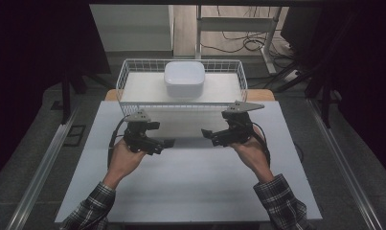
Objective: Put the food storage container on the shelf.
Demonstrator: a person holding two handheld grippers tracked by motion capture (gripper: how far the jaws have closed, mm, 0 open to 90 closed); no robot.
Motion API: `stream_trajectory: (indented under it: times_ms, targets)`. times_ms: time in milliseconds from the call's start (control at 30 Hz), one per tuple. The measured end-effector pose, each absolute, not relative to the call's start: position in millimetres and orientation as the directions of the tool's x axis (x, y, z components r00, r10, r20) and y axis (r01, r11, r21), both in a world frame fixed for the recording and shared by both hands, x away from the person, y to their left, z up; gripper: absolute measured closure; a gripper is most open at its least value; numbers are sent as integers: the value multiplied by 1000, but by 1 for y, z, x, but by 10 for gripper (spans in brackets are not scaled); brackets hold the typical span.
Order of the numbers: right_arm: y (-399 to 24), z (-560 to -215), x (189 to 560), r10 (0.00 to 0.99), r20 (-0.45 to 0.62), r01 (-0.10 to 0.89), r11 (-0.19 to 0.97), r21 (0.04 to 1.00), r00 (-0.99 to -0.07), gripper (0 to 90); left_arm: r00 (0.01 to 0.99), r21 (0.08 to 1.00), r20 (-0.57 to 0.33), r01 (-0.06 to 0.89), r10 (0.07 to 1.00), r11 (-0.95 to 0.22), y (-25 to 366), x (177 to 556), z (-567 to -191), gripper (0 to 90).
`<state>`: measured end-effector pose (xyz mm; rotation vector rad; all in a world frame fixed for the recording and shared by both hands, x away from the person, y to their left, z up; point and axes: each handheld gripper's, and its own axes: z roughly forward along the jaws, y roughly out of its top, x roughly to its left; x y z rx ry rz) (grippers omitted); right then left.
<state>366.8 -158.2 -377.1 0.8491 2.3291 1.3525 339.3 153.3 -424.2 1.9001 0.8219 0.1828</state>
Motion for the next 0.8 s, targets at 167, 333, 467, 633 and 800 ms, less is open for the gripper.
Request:
stream_trajectory:
  times_ms: [167,333,467,633,800]
  targets:
    - [-160,-388,360,631,17,330,381,864,-775,0,761,856,-238,458,604,-240,154,329,-435,27]
    - [-161,-398,351,634,19,328,374,867,-773,0,766,863,-252,455,591,-221,157,320,-446,30]
    - [-162,-408,346,635,22,331,373,867,-772,0,767,854,-257,465,588,-233,157,315,-453,31]
    - [-160,-418,342,634,-7,326,408,853,-773,0,766,849,-253,469,590,-245,155,312,-459,30]
    - [-163,-428,337,637,2,342,411,845,-770,0,767,852,-249,464,592,-243,155,307,-466,30]
